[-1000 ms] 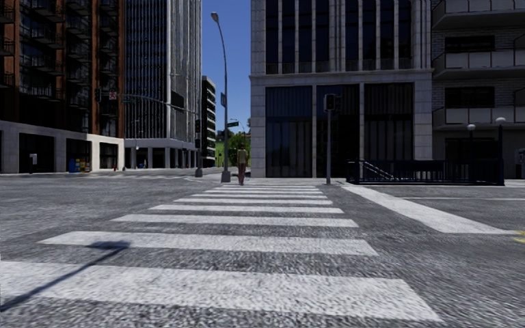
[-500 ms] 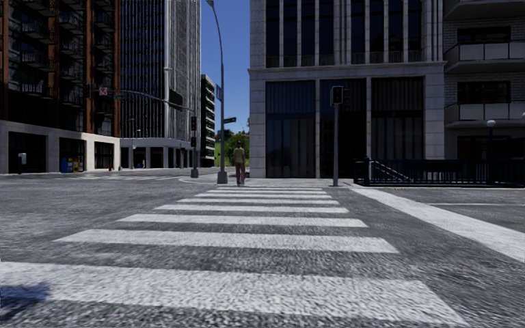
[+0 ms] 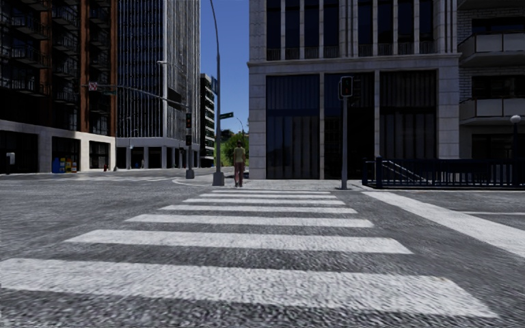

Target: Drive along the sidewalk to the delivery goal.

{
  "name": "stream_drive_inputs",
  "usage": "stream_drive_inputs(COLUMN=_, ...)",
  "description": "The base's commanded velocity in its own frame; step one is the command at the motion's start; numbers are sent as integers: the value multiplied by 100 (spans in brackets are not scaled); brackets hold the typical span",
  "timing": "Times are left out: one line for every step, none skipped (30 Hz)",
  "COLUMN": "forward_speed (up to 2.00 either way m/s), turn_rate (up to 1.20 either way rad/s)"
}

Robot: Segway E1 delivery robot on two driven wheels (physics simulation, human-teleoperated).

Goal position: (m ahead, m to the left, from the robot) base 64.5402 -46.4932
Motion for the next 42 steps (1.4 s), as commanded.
stream_drive_inputs(forward_speed=200, turn_rate=0)
stream_drive_inputs(forward_speed=200, turn_rate=0)
stream_drive_inputs(forward_speed=200, turn_rate=0)
stream_drive_inputs(forward_speed=200, turn_rate=0)
stream_drive_inputs(forward_speed=200, turn_rate=0)
stream_drive_inputs(forward_speed=200, turn_rate=0)
stream_drive_inputs(forward_speed=200, turn_rate=0)
stream_drive_inputs(forward_speed=200, turn_rate=0)
stream_drive_inputs(forward_speed=200, turn_rate=0)
stream_drive_inputs(forward_speed=200, turn_rate=0)
stream_drive_inputs(forward_speed=200, turn_rate=0)
stream_drive_inputs(forward_speed=200, turn_rate=0)
stream_drive_inputs(forward_speed=200, turn_rate=0)
stream_drive_inputs(forward_speed=200, turn_rate=0)
stream_drive_inputs(forward_speed=200, turn_rate=0)
stream_drive_inputs(forward_speed=200, turn_rate=0)
stream_drive_inputs(forward_speed=200, turn_rate=0)
stream_drive_inputs(forward_speed=200, turn_rate=0)
stream_drive_inputs(forward_speed=200, turn_rate=0)
stream_drive_inputs(forward_speed=200, turn_rate=0)
stream_drive_inputs(forward_speed=200, turn_rate=0)
stream_drive_inputs(forward_speed=200, turn_rate=0)
stream_drive_inputs(forward_speed=200, turn_rate=0)
stream_drive_inputs(forward_speed=200, turn_rate=0)
stream_drive_inputs(forward_speed=200, turn_rate=0)
stream_drive_inputs(forward_speed=200, turn_rate=0)
stream_drive_inputs(forward_speed=200, turn_rate=0)
stream_drive_inputs(forward_speed=200, turn_rate=0)
stream_drive_inputs(forward_speed=200, turn_rate=0)
stream_drive_inputs(forward_speed=200, turn_rate=0)
stream_drive_inputs(forward_speed=200, turn_rate=0)
stream_drive_inputs(forward_speed=200, turn_rate=0)
stream_drive_inputs(forward_speed=200, turn_rate=0)
stream_drive_inputs(forward_speed=200, turn_rate=0)
stream_drive_inputs(forward_speed=200, turn_rate=0)
stream_drive_inputs(forward_speed=200, turn_rate=0)
stream_drive_inputs(forward_speed=200, turn_rate=0)
stream_drive_inputs(forward_speed=200, turn_rate=0)
stream_drive_inputs(forward_speed=200, turn_rate=0)
stream_drive_inputs(forward_speed=200, turn_rate=0)
stream_drive_inputs(forward_speed=200, turn_rate=0)
stream_drive_inputs(forward_speed=200, turn_rate=0)
